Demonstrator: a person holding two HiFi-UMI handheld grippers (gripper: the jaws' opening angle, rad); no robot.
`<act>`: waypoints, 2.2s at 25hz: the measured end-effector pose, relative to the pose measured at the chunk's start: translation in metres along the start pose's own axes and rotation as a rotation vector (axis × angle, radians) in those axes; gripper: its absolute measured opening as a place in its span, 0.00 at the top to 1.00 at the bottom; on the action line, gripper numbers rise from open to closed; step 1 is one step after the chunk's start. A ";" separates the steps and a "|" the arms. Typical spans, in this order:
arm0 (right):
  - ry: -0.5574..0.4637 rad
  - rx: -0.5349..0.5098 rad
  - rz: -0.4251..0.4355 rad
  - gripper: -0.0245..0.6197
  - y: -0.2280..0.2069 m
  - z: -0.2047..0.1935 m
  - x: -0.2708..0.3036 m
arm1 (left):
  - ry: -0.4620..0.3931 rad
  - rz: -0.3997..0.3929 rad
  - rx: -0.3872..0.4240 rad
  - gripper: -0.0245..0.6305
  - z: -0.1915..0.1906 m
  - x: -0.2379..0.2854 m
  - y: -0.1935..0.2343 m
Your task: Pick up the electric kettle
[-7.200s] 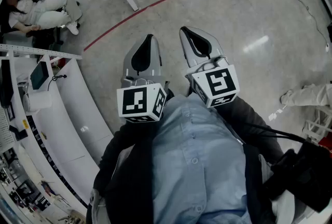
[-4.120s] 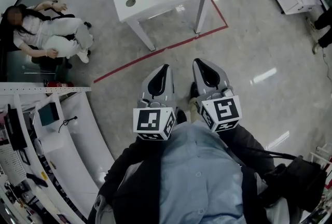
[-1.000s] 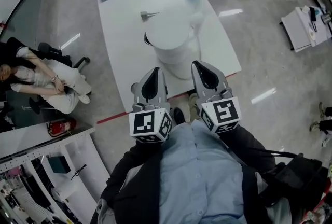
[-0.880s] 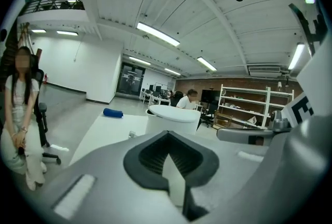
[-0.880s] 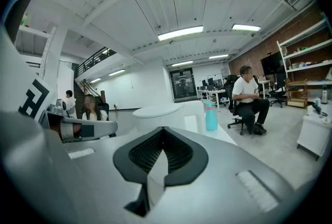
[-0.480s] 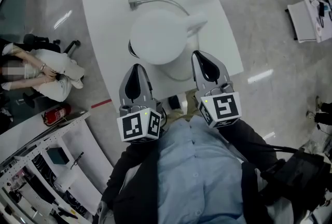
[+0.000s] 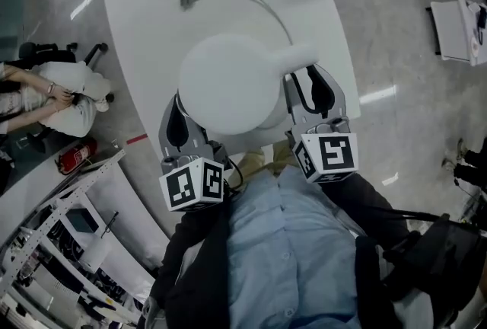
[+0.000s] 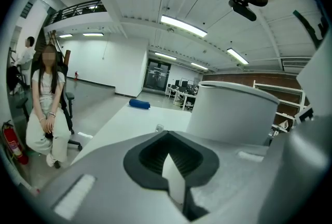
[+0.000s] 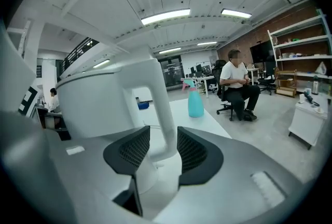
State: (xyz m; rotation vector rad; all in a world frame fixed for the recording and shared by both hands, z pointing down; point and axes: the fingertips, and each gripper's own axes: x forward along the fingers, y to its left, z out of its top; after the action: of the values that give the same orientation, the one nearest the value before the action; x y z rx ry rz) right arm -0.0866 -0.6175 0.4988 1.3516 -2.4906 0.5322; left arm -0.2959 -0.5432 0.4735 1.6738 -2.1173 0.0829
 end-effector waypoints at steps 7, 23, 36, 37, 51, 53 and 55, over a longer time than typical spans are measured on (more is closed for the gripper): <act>0.008 -0.082 0.023 0.61 -0.006 0.010 0.038 | -0.005 0.048 -0.001 0.96 0.005 0.029 0.009; -0.013 -0.156 0.129 0.80 0.004 0.039 0.067 | -0.097 0.031 -0.013 0.96 0.030 0.038 0.002; -0.087 -0.187 0.121 0.81 0.035 0.077 0.025 | -0.225 -0.019 0.015 0.96 0.081 -0.007 -0.003; -0.092 -0.192 0.115 0.81 0.038 0.081 0.018 | -0.234 -0.024 0.017 0.96 0.086 -0.014 -0.003; -0.171 -0.203 0.071 0.81 0.105 0.106 -0.075 | -0.347 -0.064 0.053 0.96 0.136 -0.127 0.015; -0.176 -0.209 0.064 0.81 0.110 0.105 -0.086 | -0.354 -0.073 0.049 0.96 0.136 -0.138 0.016; -0.179 -0.211 0.061 0.81 0.116 0.102 -0.094 | -0.358 -0.080 0.048 0.96 0.133 -0.147 0.018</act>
State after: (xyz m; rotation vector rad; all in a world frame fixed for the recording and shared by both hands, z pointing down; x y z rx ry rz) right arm -0.1390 -0.5333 0.3473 1.2959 -2.6478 0.1586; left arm -0.3269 -0.4453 0.3023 1.9171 -2.3118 -0.2069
